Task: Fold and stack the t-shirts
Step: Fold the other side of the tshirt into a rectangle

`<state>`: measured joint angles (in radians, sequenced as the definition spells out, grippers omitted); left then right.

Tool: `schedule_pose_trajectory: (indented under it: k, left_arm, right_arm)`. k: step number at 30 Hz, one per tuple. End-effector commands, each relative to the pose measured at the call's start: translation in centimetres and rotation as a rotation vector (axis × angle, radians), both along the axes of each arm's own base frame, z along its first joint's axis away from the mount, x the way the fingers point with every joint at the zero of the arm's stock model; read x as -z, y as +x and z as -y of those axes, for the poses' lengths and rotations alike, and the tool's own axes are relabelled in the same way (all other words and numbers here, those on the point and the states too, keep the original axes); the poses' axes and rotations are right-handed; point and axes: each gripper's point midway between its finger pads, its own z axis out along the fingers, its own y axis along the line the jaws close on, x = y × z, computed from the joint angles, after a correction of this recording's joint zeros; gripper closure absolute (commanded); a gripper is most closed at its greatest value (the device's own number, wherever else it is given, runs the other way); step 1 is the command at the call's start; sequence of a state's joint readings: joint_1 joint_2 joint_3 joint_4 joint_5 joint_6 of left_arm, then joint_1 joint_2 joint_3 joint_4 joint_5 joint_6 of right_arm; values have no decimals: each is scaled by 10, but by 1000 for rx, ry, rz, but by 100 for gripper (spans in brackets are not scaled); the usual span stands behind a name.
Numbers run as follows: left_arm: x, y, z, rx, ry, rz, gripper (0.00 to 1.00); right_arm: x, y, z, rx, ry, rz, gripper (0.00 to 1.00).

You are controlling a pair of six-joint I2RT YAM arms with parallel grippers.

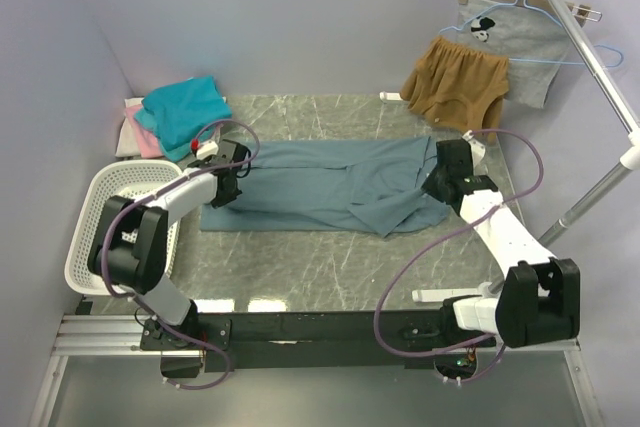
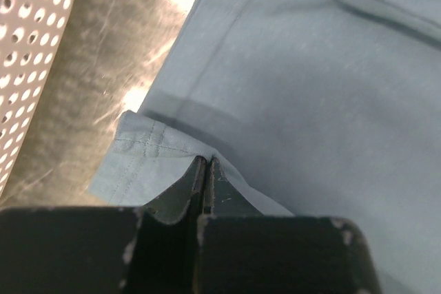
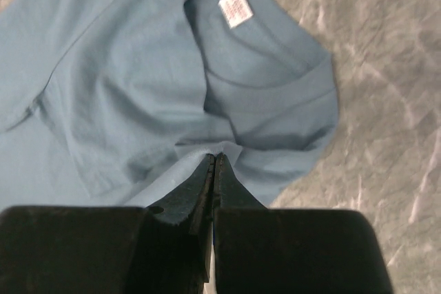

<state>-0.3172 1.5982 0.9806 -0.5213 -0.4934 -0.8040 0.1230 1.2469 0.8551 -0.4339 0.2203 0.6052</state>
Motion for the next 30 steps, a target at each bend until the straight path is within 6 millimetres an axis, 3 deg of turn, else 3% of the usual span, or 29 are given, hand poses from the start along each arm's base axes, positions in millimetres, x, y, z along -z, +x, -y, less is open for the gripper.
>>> schedule_pose_trajectory:
  k: [1,6,9,15,21,24,25,27,28,30]
  left_arm:
    - [-12,20,0,17,22,34,99]
    - [-8,23,0,36,32,21,99]
    - [-12,30,-2,37,57,37,99]
    - [-21,53,3,38,65,68,99]
    - [-16,63,5,42,72,64,99]
    - [-14,62,4,39,81,55,99]
    - [-13,62,3,39,83,55,99]
    - [-10,60,3,42,87,48,99]
    - [-9,60,3,43,87,43,99]
    - [-6,58,3,43,86,36,99]
  right_arm:
    - [-27,26,24,76,-87,76,100]
    - [-32,32,44,114,-102,93,100]
    - [-38,47,41,80,-69,146,100]
    - [-44,85,12,-61,34,190,100]
    - [-44,119,-12,-155,131,193,100]
    - [-59,113,-16,-152,154,268,100]
    - [-76,107,-16,-153,158,317,100]
    - [-78,94,-17,-157,165,319,100]
    - [-90,86,-16,-157,161,343,100]
    - [-86,66,-16,-148,169,315,100]
